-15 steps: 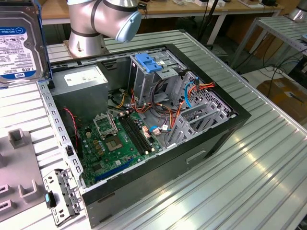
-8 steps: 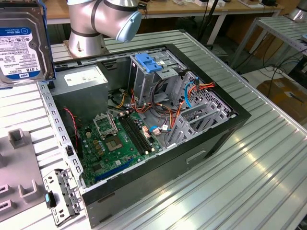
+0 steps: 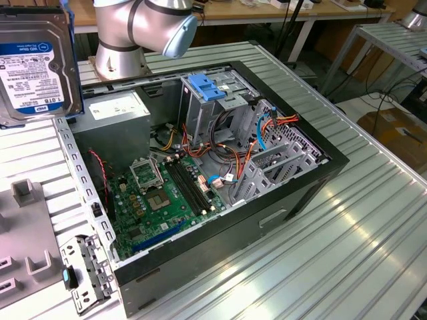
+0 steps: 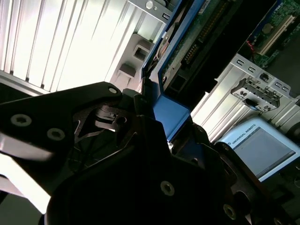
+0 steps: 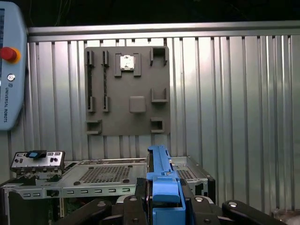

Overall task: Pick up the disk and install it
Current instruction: 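Pick up the disk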

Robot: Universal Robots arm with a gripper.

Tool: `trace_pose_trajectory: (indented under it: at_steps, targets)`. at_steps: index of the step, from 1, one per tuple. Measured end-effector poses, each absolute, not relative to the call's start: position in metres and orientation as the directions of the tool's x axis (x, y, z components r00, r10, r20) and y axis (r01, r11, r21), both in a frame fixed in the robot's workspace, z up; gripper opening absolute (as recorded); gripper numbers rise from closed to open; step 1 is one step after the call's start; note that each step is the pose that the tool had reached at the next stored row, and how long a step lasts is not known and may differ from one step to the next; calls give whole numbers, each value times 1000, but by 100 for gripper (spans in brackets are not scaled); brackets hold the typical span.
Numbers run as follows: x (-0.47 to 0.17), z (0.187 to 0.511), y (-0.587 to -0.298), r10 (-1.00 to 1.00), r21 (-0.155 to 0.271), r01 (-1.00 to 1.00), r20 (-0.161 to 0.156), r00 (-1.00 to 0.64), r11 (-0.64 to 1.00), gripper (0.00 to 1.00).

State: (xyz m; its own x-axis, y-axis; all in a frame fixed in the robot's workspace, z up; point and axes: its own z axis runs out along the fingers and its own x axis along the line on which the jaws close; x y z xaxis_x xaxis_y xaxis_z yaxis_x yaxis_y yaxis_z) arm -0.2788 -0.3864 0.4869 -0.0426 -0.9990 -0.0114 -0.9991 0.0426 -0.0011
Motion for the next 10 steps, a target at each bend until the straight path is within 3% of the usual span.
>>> trace_pose_trajectory:
  at_steps: [10]
  targets:
    - [-258,487,-390,-999,-1,-999,-11,-43,43,37]
